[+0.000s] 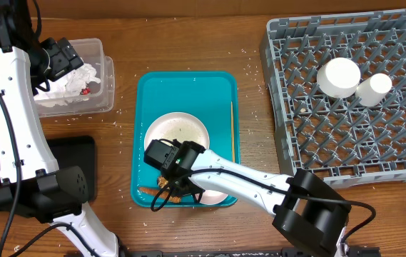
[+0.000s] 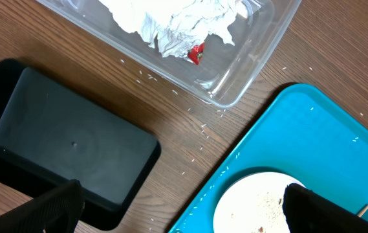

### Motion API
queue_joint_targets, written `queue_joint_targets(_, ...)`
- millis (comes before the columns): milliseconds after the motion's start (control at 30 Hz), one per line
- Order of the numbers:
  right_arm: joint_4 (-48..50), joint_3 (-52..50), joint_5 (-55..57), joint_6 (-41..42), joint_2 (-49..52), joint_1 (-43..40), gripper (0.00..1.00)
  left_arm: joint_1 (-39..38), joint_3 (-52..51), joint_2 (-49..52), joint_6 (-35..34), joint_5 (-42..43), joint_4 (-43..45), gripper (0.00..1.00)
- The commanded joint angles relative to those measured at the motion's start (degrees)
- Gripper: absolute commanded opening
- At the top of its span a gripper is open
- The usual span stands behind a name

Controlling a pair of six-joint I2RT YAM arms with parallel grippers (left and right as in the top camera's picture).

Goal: Sort waste into correct bins and load items into the dishwasher
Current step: 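Carry the pink bowl right and set it upside down in the rack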

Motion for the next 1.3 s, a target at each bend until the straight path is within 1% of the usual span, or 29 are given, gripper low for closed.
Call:
queue_joint_targets(0,-1.70,2.14,0.74,0.22,0.37,-0.52,0.05,0.24,0.09,-0.37,1.11,0.09,0.07,1.00)
queue_joint_targets(133,-5.75,7.32,0.33,0.20,0.35,-1.27,0.04,0.24,0.09,-0.37,1.11,0.09,0.07,1.00)
queue_joint_targets(200,-9.49,12.68,0.31,0.20,0.11,-1.79,0.04,0.24,0.09,-0.37,1.11,0.09,0.04,1.00)
queue_joint_targets(300,-13.20,17.79,0.39,0.15,-0.59,-2.82,0.04,0.24,0.09,-0.37,1.11,0.09,-0.02,1.00)
queue_joint_targets(433,-20.41,26.01,1.11,0.15,-2.36,-7.04,0.04,0.24,0.09,-0.37,1.11,0.09,-0.07,1.00)
queue_joint_targets(533,-25.42,31.41,1.86,-0.92,-4.59,-13.00,0.04,0.24,0.09,-0.37,1.11,0.09,-0.07,1.00)
queue_joint_targets(633,-29.24,35.23,1.81,-1.36,-8.11,-22.56,0.04,0.24,0.09,-0.37,1.11,0.07,0.00,1.00)
queue_joint_targets(700,-30.01,35.63,0.20,-3.69,-10.64,-29.62,0.04,0.24,0.09,-0.37,1.14,0.07,-0.02,1.00)
queue_joint_targets(767,-30.05,35.60,-4.55,-8.59,-12.63,-37.70,0.04,0.24,0.09,-0.37,1.14,0.07,-0.04,1.00)
queue_joint_targets(867,-30.62,35.58,-17.18,-17.64,-13.77,-51.47,0.04,0.24,0.09,-0.37,1.14,0.04,-0.07,1.00)
queue_joint_targets(1033,-30.64,32.04,-38.27,-32.15,-13.70,-68.54,0.04,0.26,0.09,-0.37,1.14,0.07,-0.24,1.00)
queue_joint_targets(1100,-30.75,29.24,-43.32,-36.37,-13.66,-73.37,0.04,0.26,0.09,-0.37,1.14,0.07,-0.22,1.00)
queue_joint_targets(1167,-30.49,26.51,-46.29,-39.06,-13.66,-76.28,0.04,0.26,0.09,-0.37,1.14,0.07,-0.22,1.00)
queue_joint_targets(1267,-28.06,19.98,-54.05,-44.33,-13.66,-80.46,0.04,0.26,0.09,-0.37,1.11,0.07,-0.17,1.00)
